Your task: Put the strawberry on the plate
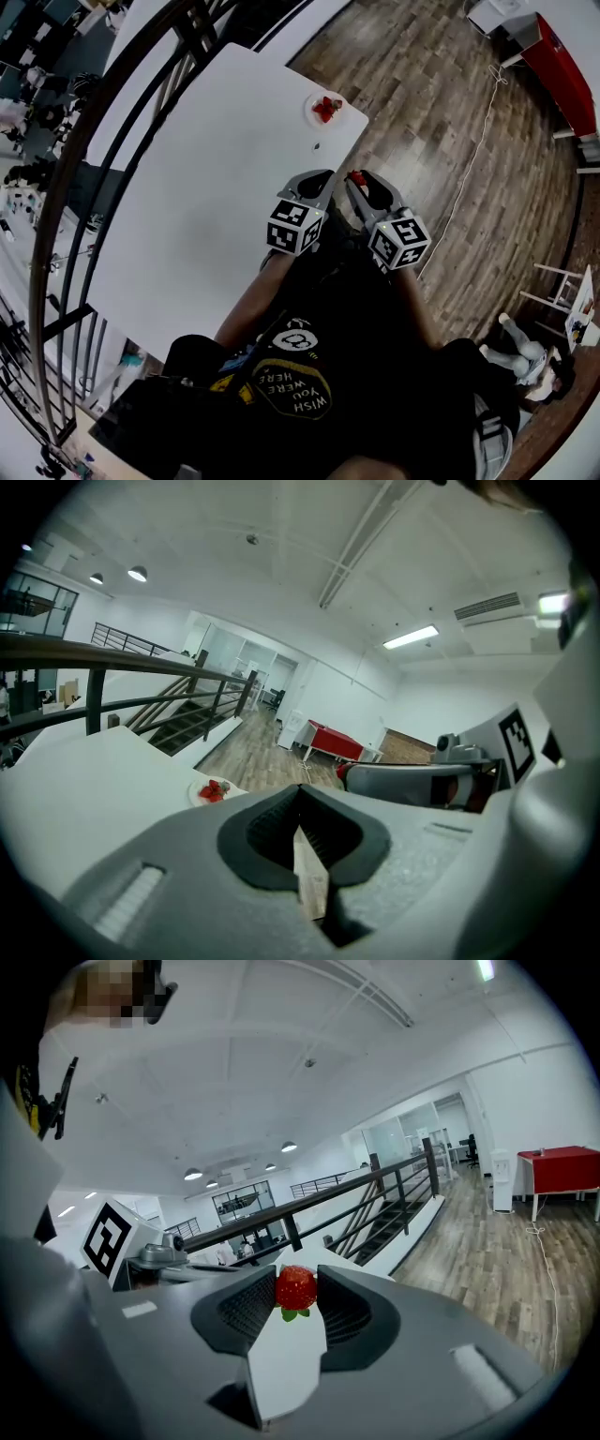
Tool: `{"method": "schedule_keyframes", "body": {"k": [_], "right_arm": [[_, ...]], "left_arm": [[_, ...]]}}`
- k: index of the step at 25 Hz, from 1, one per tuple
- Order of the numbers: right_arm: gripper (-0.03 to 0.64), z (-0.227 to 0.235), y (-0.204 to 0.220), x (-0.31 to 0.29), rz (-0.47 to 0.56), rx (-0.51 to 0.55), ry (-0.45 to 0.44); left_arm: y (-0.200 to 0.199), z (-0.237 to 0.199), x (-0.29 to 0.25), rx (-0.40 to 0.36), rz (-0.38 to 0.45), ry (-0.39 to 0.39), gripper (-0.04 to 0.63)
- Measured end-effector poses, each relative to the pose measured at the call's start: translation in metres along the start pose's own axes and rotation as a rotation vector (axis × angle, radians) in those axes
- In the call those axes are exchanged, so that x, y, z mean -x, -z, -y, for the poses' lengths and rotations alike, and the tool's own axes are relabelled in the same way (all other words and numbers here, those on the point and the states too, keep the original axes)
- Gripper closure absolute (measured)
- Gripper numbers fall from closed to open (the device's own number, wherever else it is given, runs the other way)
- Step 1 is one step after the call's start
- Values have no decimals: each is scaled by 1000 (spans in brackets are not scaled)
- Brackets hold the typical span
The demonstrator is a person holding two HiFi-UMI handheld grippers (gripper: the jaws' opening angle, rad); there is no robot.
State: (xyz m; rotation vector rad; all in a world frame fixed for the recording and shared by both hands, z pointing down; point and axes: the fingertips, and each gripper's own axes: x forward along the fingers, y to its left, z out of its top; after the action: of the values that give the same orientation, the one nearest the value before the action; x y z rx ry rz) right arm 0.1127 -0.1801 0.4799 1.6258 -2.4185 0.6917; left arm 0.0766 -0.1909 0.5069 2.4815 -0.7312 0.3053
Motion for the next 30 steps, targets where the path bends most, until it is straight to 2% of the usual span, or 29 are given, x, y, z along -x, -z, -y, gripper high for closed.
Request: {"method": "schedule_keyframes", "body": {"k": [10,17,20,22,27,30], "right_arm": [[476,28,-3,-36,-62,16,-63],[476,67,-16,-53,-86,22,-126],[476,86,-18,-61,-96,10,-155],[476,96,-17,-66,-103,6,-178],[476,121,-16,-82,-124,7,-226],[476,135,-10,-91,-143,-5,-235]], "left_arm": [[-12,-22,-21,42,7,-61,593],[-25,-37,-57,128,21,-108,594],[-27,-46,-74,210,54,-125,594],[-24,-51,-82,237,52,-146,594],[-23,-56,-104,175,8,-201,594],[-18,-66,-116,163,-17,-235,594]]}}
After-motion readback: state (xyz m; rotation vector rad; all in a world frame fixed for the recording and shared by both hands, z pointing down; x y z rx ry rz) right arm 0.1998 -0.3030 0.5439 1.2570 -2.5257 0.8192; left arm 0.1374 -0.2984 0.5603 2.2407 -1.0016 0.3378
